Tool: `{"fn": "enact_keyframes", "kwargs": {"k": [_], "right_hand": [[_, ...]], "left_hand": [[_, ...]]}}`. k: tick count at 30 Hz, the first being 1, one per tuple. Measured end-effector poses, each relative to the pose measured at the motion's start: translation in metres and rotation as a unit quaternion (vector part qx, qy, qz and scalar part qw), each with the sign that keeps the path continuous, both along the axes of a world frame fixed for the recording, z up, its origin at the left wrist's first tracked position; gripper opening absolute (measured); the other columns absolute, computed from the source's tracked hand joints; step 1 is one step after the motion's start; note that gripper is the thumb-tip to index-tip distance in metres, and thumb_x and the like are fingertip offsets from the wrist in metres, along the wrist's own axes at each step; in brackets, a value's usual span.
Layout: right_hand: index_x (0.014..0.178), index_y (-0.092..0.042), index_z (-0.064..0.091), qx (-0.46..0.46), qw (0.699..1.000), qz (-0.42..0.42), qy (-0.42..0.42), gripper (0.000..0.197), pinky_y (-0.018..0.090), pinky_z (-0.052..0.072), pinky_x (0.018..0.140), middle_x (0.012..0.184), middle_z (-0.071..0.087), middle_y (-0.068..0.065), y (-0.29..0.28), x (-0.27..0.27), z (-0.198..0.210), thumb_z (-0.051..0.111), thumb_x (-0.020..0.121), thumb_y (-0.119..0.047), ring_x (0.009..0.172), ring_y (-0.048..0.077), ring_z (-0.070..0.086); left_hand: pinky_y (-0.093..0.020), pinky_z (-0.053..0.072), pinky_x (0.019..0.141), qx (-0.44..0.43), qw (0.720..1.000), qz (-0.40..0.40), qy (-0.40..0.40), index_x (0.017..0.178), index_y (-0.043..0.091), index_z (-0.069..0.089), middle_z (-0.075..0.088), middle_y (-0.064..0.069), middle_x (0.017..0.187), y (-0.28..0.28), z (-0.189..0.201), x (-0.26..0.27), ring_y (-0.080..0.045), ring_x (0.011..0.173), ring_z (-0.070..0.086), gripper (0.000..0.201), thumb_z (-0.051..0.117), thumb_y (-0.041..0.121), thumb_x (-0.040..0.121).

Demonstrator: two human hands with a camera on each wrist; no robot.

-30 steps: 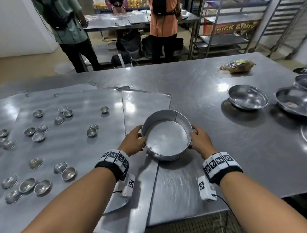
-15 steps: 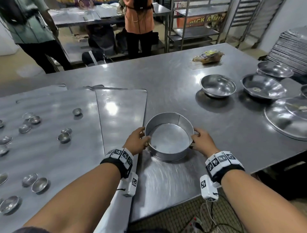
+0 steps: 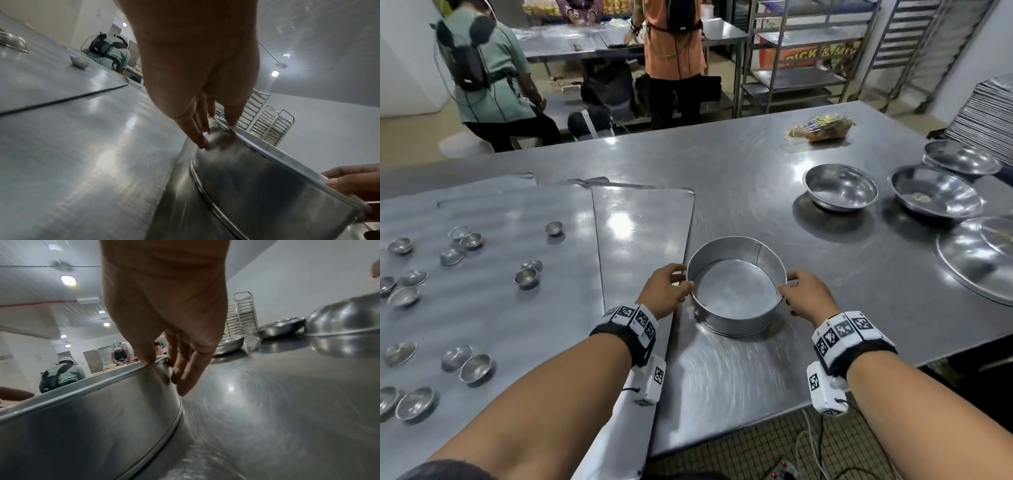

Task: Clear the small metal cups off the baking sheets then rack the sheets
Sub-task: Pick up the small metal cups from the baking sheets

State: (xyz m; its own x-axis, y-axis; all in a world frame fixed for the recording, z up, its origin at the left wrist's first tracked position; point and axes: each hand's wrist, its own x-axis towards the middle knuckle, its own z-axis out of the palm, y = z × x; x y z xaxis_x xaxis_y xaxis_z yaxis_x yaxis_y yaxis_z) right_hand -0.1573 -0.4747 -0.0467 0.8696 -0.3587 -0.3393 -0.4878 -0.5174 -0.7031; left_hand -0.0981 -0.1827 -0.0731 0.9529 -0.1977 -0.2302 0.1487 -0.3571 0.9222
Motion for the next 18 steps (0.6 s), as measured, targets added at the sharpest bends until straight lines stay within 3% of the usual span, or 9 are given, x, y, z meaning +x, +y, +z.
{"fn": "enact_keyframes", "kwargs": {"k": [2,5,7,9,13,18], "right_hand": [[0.108,-0.028,0.065,-0.059,0.998,0.015,0.017,0.025,0.042,0.053,0.093,0.109,0.071,0.002,0.002,0.002,0.005,0.064,0.083,-0.03,0.105,0.028,0.064],[0.131,-0.022,0.057,-0.137,0.99,-0.005,-0.008,0.045,0.042,0.044,0.1,0.132,0.057,0.013,0.016,0.009,0.016,0.06,0.088,-0.034,0.122,0.035,0.052],[0.128,-0.018,0.059,-0.154,0.987,0.009,-0.054,0.041,0.043,0.042,0.101,0.131,0.056,0.015,0.034,0.016,0.026,0.055,0.09,-0.032,0.123,0.037,0.049],[0.121,-0.016,0.064,-0.161,0.981,0.045,-0.096,0.035,0.042,0.042,0.1,0.126,0.06,0.014,0.058,0.025,0.032,0.054,0.091,-0.03,0.12,0.036,0.05],[0.106,-0.019,0.07,-0.133,0.972,0.133,-0.142,0.026,0.04,0.049,0.095,0.114,0.071,0.007,0.121,0.04,0.036,0.059,0.089,-0.035,0.111,0.032,0.059],[0.112,-0.021,0.068,-0.11,0.946,0.271,-0.136,0.03,0.038,0.048,0.094,0.118,0.068,0.004,0.227,0.045,0.032,0.057,0.092,-0.04,0.113,0.027,0.058]], "left_hand": [[-0.043,0.062,0.082,0.002,1.0,-0.011,-0.005,0.136,0.008,0.056,0.07,-0.01,0.12,0.002,0.007,-0.004,-0.024,0.102,0.071,0.046,0.071,0.014,0.093],[-0.046,0.061,0.088,0.006,1.0,0.011,-0.012,0.134,0.013,0.057,0.071,-0.008,0.115,0.012,0.016,-0.008,-0.029,0.102,0.071,0.045,0.071,0.022,0.092],[-0.041,0.062,0.082,0.019,0.999,0.034,-0.019,0.13,0.017,0.058,0.071,-0.006,0.107,0.027,0.019,-0.012,-0.03,0.094,0.071,0.04,0.069,0.027,0.093],[-0.035,0.061,0.074,0.036,0.997,0.057,-0.022,0.124,0.02,0.06,0.071,-0.005,0.102,0.052,0.022,-0.016,-0.024,0.089,0.072,0.033,0.068,0.028,0.094],[-0.034,0.055,0.067,0.081,0.989,0.124,-0.021,0.108,0.018,0.068,0.075,-0.004,0.088,0.112,0.023,-0.028,-0.019,0.072,0.073,0.02,0.069,0.031,0.092],[-0.03,0.052,0.06,0.121,0.97,0.207,-0.028,0.097,0.02,0.069,0.075,-0.003,0.082,0.194,0.031,-0.058,-0.017,0.059,0.068,0.012,0.068,0.031,0.092]]}}
